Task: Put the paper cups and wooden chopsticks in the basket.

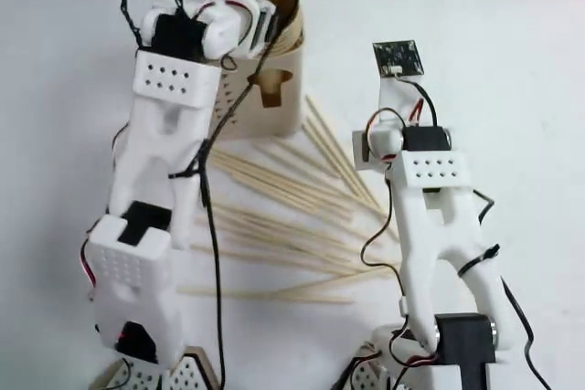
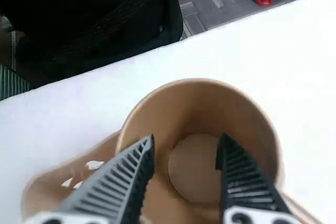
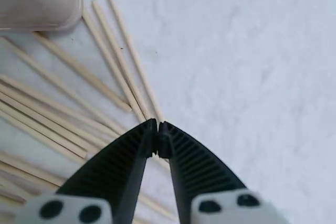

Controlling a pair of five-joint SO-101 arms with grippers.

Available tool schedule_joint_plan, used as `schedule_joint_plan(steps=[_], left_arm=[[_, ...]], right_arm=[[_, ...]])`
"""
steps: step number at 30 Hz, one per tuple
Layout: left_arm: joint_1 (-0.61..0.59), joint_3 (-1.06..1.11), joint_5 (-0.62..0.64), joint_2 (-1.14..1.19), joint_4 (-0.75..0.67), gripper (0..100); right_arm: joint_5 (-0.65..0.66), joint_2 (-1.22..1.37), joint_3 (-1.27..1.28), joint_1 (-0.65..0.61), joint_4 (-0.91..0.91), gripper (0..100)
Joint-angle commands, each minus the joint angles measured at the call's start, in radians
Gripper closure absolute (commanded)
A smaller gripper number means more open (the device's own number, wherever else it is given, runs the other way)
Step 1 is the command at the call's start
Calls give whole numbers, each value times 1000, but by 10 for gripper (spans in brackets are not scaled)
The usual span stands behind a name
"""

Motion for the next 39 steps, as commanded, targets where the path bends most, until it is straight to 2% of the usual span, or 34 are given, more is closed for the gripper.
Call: schedule_joint_plan(steps=[1,6,16,19,21,28,35,39], left_arm=[[16,86,5,-30,-40,801],[16,-15,8,-33,15,801],[-19,-591,3,-25,408,801],[-56,-675,3,-24,497,801],[-96,-669,3,-35,496,801],[-179,-528,3,-216,497,801],[-191,-52,-48,-627,493,801],[-245,238,-48,-869,473,801]], right_arm=[[-5,-42,-5,7,-13,981],[-5,-47,-5,7,-12,981],[-2,-48,-9,8,1,981],[0,-54,-23,7,31,981],[12,-76,-31,7,51,981],[127,-191,-29,7,111,981],[265,-216,-31,5,147,971],[288,-214,-31,5,147,876]])
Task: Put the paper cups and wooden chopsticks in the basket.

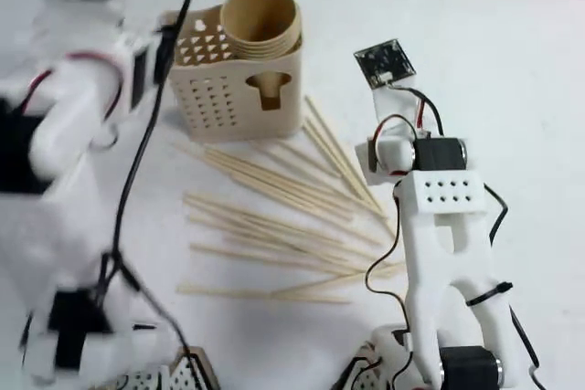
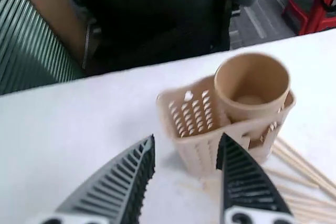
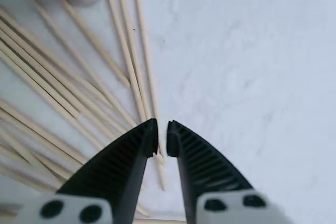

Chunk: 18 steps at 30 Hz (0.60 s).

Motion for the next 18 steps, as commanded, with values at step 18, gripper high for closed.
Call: schedule_joint_plan(steps=[18], left_arm=[[-285,1548,-63,-923,-522,797]], right_arm=[[143,483,-351,-124,1,811]])
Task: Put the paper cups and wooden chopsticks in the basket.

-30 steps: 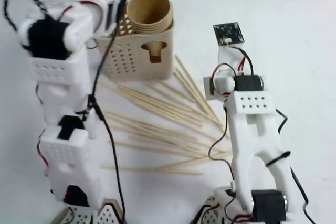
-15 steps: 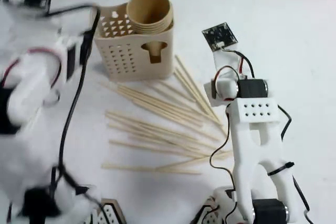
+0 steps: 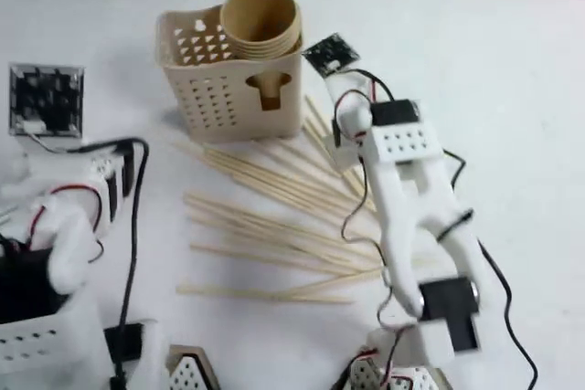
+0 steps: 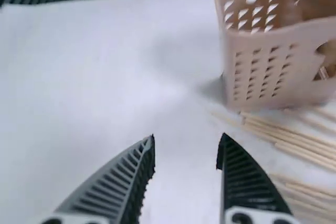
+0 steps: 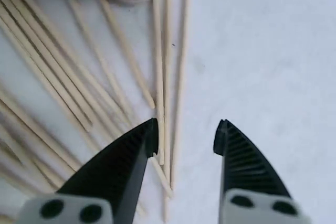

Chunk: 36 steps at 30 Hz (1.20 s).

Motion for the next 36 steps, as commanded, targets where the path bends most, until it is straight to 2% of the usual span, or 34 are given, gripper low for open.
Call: schedule_joint_plan(steps=[1,8,14,21,29,33,36], left_arm=[[-41,230,-11,-113,-130,797],[-44,526,-6,-255,-261,798],[-44,666,-6,-323,-321,800],[-44,720,-6,-364,-321,800],[-44,752,-6,-412,-321,801],[-44,772,-6,-444,-321,801],[-44,789,-6,-470,-319,801]], right_arm=[[44,105,-112,-15,1,811],[83,332,-224,-15,1,811],[107,449,-279,-12,1,811],[107,472,-278,-7,28,817],[109,478,-256,-4,62,978],[199,472,-227,-8,124,981],[212,470,-229,13,171,981]])
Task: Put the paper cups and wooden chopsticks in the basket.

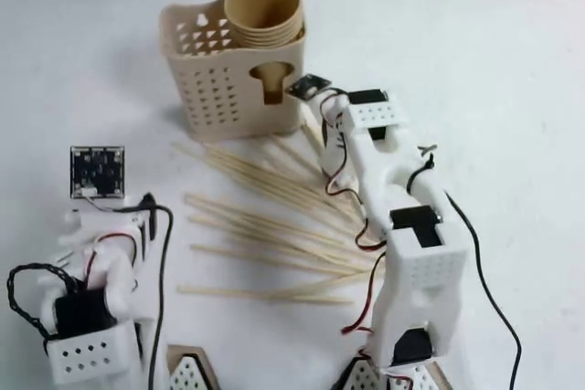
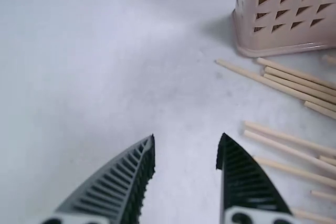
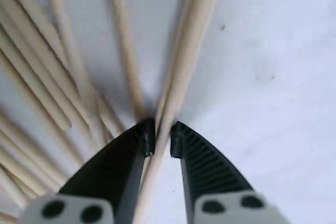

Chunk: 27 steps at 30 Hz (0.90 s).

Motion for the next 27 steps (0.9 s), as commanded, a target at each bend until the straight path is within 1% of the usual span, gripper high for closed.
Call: schedule_joint_plan(steps=[1,6,16,21,27], left_arm=[[-8,6,-3,-39,-20,801],[-8,37,-3,-87,-20,801],[-8,123,-9,-232,-20,801],[-8,153,-9,-311,-12,801],[-8,170,-11,-340,-12,801]], right_arm=[[25,-16,2,25,70,981],[29,-50,8,102,97,981],[155,-154,8,249,205,981],[160,-239,8,266,251,981],[138,-466,6,249,337,981]])
